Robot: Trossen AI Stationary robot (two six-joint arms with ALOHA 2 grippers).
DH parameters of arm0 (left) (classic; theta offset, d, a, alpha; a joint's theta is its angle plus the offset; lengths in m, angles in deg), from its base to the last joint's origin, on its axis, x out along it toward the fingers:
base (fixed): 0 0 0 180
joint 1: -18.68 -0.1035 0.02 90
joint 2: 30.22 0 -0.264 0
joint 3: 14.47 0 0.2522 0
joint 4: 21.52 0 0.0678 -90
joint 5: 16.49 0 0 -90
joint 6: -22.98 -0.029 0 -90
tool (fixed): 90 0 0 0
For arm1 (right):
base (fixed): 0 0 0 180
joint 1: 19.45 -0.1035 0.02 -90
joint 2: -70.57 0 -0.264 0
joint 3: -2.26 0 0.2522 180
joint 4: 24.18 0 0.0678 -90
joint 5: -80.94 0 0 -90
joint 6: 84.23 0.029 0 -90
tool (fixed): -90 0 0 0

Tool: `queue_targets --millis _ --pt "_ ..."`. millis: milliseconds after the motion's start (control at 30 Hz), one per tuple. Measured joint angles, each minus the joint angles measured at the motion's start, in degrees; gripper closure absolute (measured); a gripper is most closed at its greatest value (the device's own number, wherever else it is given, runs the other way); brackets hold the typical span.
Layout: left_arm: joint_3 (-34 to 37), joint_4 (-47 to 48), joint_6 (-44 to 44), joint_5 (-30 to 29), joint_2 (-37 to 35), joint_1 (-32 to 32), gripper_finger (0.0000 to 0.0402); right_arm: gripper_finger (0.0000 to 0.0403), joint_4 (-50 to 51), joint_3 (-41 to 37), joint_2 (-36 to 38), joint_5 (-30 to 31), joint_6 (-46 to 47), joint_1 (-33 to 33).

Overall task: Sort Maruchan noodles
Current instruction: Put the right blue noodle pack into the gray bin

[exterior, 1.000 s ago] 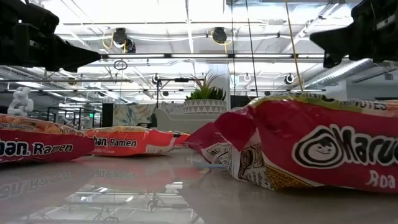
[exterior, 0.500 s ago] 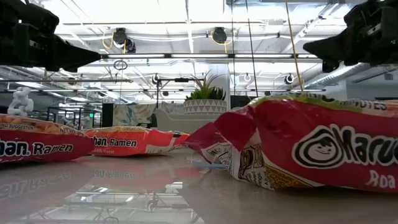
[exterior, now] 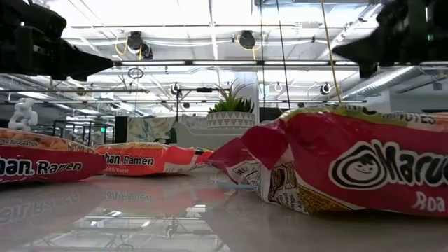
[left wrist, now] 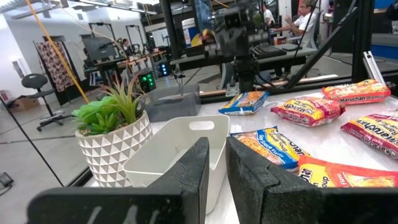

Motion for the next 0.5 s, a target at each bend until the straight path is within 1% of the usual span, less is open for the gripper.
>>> queue_targets --millis 133,333,500 --pt "0.0 0.0 0.07 0.01 0.0 0.01 0.0341 0.0403 3.15 5.93 -4.43 -0.45 1.98 -0.36" --pt "0.01 0.34 0.27 -0.11 0.0 0.01 0.0341 0.0403 8.51 13.95 -11.9 5.77 5.86 -1.84" --pt "0.0 0.59 2.41 -0.15 0.02 0.02 0.0341 0.0403 9.22 18.8 -17.92 6.98 6.44 -3.34"
